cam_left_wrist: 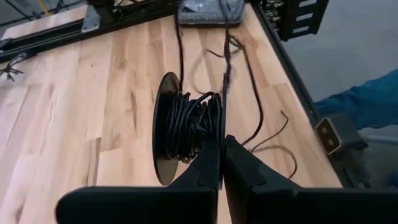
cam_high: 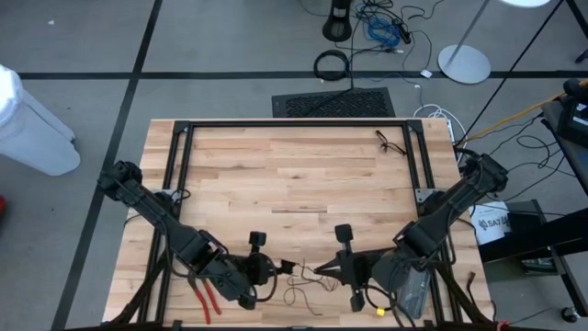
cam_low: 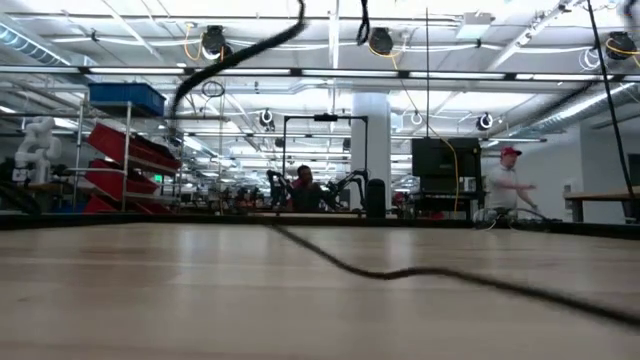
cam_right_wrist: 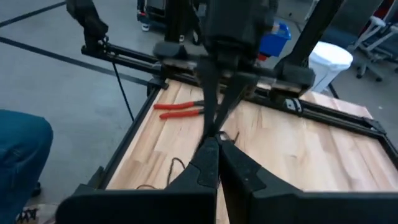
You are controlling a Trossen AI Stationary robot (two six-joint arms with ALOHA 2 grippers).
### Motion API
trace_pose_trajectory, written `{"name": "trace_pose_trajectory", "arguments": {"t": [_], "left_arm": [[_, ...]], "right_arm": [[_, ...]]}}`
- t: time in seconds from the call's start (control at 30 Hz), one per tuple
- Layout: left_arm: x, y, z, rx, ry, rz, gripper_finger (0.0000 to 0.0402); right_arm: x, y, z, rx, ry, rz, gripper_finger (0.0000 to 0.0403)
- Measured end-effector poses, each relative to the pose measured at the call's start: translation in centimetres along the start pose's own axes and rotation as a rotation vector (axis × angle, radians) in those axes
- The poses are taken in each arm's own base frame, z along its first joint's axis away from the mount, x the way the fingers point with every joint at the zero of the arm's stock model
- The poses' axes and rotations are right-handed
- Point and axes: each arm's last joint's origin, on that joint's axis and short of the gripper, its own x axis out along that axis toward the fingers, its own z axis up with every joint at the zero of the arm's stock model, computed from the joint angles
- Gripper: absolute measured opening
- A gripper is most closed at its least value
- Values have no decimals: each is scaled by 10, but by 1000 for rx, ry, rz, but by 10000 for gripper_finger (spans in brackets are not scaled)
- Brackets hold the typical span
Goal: Coil cords
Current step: Coil the black wire onto the black spool
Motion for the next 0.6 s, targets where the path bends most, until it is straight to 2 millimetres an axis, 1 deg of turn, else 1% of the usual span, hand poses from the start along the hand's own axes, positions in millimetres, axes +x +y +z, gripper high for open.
{"name": "trace_pose_trajectory", "arguments": {"t": [0.2,0.37,0.47,0.6], "left_arm": [[0,2,0,9,-8,57,10],[0,1,1,8,-14,42,10],[0,0,2,4,-26,21,10],[0,-2,10,20,-97,-34,10]], "right_arm": [[-13,5,5,8,75,23,0],[-21,9,9,-14,84,-8,0],[-21,7,11,-49,70,-17,0],[-15,-3,13,-100,69,-43,0]]}}
